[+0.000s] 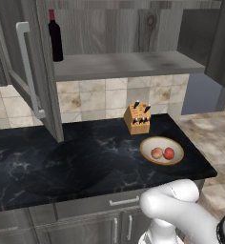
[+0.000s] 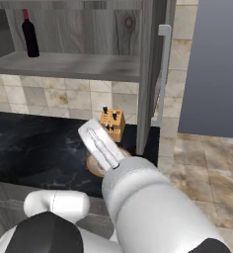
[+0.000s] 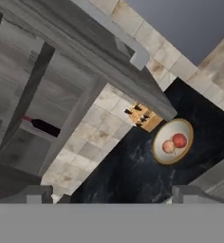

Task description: Open the cabinet. Pick the peach and peach from the cabinet and place them into the bowl. Then close the cabinet.

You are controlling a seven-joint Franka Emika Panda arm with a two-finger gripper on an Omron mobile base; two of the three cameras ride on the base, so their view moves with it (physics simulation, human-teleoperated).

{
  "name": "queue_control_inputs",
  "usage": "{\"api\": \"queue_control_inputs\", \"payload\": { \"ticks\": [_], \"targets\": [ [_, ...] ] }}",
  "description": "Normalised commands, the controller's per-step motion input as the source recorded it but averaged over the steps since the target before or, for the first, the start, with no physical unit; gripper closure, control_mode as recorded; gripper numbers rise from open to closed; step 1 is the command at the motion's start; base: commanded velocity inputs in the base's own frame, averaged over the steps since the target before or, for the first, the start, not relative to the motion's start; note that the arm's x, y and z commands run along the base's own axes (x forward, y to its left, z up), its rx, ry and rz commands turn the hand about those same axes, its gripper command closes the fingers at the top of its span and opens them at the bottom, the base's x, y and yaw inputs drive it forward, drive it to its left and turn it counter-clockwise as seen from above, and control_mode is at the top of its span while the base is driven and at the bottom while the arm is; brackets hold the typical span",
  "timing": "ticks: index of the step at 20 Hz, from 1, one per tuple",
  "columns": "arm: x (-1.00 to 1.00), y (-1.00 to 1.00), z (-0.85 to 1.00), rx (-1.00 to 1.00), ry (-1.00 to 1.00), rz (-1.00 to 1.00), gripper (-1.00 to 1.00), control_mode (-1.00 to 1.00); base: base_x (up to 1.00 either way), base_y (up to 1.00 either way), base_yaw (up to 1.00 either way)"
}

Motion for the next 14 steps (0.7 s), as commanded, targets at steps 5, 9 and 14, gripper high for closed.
{"api": "queue_control_inputs", "payload": {
  "ticks": [5, 9, 14],
  "targets": [
    [0.29, -0.16, -0.1, 0.19, -0.06, 0.0, -1.0, -1.0, 0.0, 0.0, 0.0],
    [0.32, -0.16, -0.23, 0.2, -0.08, 0.0, -1.0, -1.0, 0.0, 0.0, 0.0],
    [0.48, -0.21, -0.21, 0.21, -0.06, 0.0, -1.0, -1.0, 0.0, 0.0, 0.0]
  ]
}}
